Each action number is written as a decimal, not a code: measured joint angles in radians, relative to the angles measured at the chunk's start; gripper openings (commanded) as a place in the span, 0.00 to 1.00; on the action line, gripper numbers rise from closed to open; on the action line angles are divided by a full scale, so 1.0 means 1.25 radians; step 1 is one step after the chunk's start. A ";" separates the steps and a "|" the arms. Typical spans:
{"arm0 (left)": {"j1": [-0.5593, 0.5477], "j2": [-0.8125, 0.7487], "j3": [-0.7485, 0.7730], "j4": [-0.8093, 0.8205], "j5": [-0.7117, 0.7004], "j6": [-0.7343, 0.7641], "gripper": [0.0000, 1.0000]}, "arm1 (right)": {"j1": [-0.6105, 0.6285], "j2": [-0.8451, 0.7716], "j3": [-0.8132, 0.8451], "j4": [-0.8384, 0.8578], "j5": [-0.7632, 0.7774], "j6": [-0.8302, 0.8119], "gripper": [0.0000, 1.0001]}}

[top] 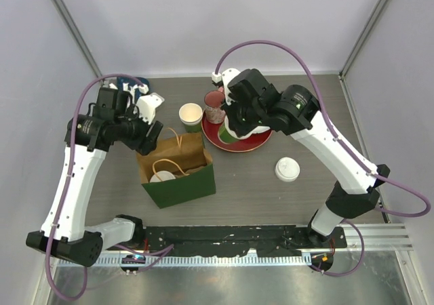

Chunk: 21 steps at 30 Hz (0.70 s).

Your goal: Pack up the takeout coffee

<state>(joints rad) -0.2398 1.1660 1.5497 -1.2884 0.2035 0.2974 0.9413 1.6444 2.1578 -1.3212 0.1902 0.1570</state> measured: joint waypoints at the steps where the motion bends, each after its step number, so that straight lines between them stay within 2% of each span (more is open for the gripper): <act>1: 0.000 0.004 -0.002 -0.003 0.002 0.018 0.64 | 0.000 0.000 0.011 -0.001 -0.003 -0.002 0.01; 5: 0.000 0.004 -0.024 -0.007 0.024 0.080 0.59 | 0.000 0.001 0.028 -0.013 -0.004 -0.020 0.01; 8: -0.002 0.002 -0.056 -0.002 0.048 0.110 0.49 | 0.000 0.017 0.073 -0.034 0.005 -0.047 0.01; 9: -0.003 0.001 -0.067 -0.002 0.056 0.120 0.41 | 0.000 0.024 0.096 -0.038 0.008 -0.057 0.01; 14: -0.012 0.001 -0.088 -0.003 0.101 0.147 0.22 | -0.002 0.039 0.182 -0.037 0.004 -0.111 0.01; 15: -0.013 0.001 -0.088 -0.003 0.113 0.150 0.15 | -0.002 0.037 0.189 -0.035 -0.004 -0.120 0.01; 21: -0.019 0.014 -0.071 -0.009 0.162 0.146 0.00 | -0.002 0.005 0.167 -0.031 -0.114 -0.159 0.01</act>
<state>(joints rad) -0.2630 1.1835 1.4605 -1.3003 0.4057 0.4805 0.9394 1.6505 2.3665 -1.3598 0.0471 -0.0422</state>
